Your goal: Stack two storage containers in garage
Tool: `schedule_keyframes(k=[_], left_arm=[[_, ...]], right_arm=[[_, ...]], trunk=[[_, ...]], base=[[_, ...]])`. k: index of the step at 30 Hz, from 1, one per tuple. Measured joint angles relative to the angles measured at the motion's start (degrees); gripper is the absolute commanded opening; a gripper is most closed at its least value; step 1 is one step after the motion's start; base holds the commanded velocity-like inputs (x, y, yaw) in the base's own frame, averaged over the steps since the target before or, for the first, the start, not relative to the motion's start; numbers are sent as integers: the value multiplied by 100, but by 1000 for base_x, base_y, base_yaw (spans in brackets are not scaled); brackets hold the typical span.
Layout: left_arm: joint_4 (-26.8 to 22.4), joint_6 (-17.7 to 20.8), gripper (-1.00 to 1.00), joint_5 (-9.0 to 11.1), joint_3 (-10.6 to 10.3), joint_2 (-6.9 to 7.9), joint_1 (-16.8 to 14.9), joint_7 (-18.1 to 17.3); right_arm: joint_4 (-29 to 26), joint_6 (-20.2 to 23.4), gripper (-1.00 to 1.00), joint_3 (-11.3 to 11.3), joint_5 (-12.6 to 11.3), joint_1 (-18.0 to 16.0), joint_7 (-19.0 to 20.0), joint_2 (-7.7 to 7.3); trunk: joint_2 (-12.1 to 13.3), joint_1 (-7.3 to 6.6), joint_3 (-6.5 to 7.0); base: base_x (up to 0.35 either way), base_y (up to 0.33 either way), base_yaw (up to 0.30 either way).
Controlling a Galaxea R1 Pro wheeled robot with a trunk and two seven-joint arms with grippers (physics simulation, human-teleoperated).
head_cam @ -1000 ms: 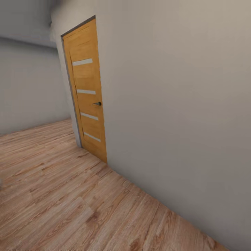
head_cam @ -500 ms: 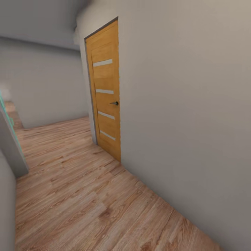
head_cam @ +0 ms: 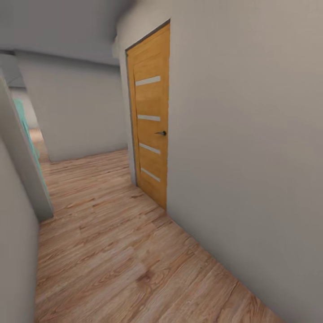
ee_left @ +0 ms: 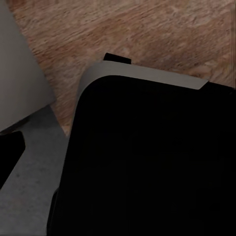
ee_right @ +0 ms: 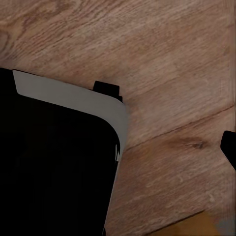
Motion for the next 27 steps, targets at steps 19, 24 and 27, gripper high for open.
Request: schedule_keyframes(k=[19, 24, 27], left_arm=[[34, -1, 100, -6, 6, -5, 0, 6], [21, -13, 100, -2, 14, -3, 0, 7], [15, -20, 100, -5, 20, -5, 0, 11]], right_arm=[[0, 2, 100, 5, 10, 0, -9, 0], [0, 16, 100, 17, 15, 0, -18, 1], [0, 23, 100, 21, 28, 0, -22, -6]], trunk=[[0, 0, 0], [0, 0, 0], [0, 0, 0]], base=[[315, -52, 0], [315, 0, 144], [290, 0, 279]])
